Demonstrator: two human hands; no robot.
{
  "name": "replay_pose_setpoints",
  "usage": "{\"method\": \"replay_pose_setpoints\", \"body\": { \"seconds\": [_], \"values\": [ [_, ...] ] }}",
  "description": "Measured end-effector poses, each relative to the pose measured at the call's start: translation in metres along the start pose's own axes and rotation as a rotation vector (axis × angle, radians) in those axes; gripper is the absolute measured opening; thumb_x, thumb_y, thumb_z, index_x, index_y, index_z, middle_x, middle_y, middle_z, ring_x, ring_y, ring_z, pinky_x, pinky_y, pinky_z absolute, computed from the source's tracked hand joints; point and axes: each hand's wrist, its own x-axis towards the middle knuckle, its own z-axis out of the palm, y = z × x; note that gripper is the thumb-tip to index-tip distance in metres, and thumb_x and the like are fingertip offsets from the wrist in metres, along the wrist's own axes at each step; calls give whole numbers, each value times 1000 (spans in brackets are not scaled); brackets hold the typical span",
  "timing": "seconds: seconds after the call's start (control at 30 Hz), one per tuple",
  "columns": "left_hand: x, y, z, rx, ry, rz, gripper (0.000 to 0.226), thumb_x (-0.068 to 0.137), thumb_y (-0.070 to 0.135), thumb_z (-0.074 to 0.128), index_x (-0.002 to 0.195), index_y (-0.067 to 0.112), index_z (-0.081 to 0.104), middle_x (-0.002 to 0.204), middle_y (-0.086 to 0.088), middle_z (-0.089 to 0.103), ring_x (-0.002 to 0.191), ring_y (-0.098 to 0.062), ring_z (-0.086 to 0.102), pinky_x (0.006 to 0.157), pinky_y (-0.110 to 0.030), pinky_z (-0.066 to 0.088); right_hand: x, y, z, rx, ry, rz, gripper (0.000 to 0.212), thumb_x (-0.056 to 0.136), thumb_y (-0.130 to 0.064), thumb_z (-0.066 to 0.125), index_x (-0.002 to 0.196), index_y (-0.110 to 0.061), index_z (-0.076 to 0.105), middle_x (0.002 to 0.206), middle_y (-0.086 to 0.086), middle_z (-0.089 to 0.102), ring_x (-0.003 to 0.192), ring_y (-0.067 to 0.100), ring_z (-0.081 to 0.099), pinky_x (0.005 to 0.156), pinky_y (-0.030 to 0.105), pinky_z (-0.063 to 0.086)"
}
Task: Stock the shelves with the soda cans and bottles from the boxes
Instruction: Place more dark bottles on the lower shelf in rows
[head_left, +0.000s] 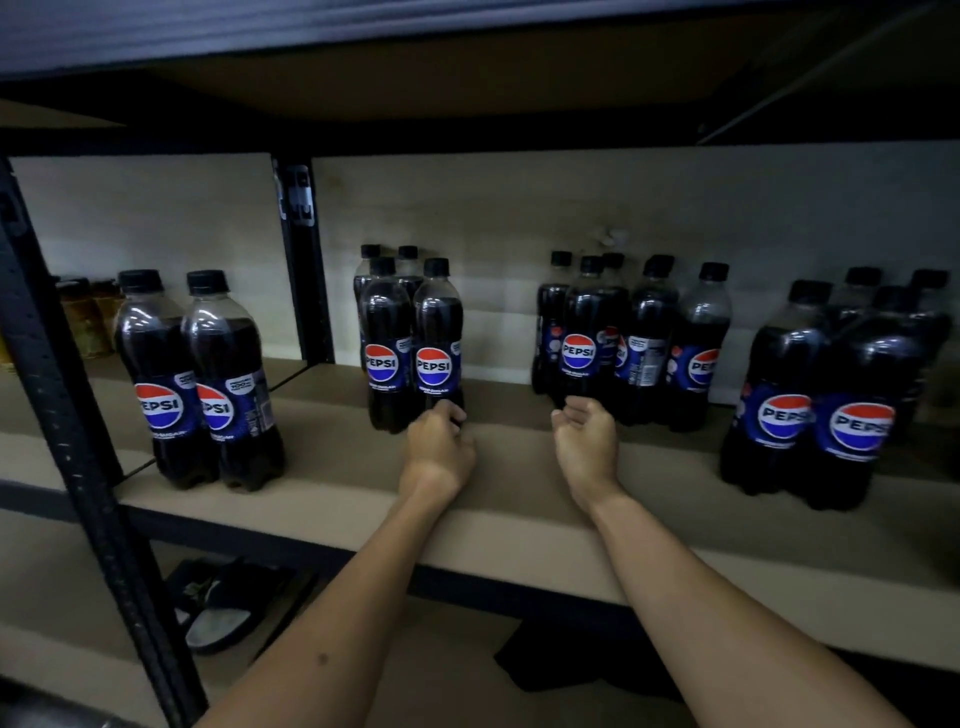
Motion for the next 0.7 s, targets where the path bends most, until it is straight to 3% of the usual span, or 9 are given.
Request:
{"method": "replay_pose_setpoints", "body": {
  "seconds": [0.1,0.23,0.4,0.57,0.7],
  "values": [
    [0,20,31,-7,-83,70,18,81,6,58,99,9,63,92,-13,67,90,-30,63,78,-29,46,13,2,-34,-25,126,43,29,91,-1,61,120,1,60,104,8,62,96,17,58,79,15,41],
    [5,43,67,4,-151,137,19,87,16,62,102,5,60,98,-14,67,97,-31,61,82,-34,47,39,13,-60,-120,255,44,36,86,-9,67,121,-7,60,118,16,64,112,31,60,100,41,48],
    [32,57,102,-2,-151,91,40,87,33,65,120,10,60,113,-12,67,110,-32,61,91,-35,49,56,16,-62,-229,193,-9,51,87,-15,70,134,-9,52,130,15,59,123,30,53,106,41,43],
    [56,70,129,-293,-120,7,70,77,32,80,135,11,47,123,-8,65,115,-26,61,97,-34,50,75,25,-58,-323,101,-32,72,87,-27,72,147,-12,36,142,11,49,132,27,45,110,38,39],
    [71,74,143,-318,-139,-11,65,81,26,79,136,8,50,129,-9,62,119,-24,57,90,-20,40,91,29,-54,-384,92,-52,65,86,-27,73,141,-12,43,136,9,55,127,26,51,104,35,43]
  ]
}}
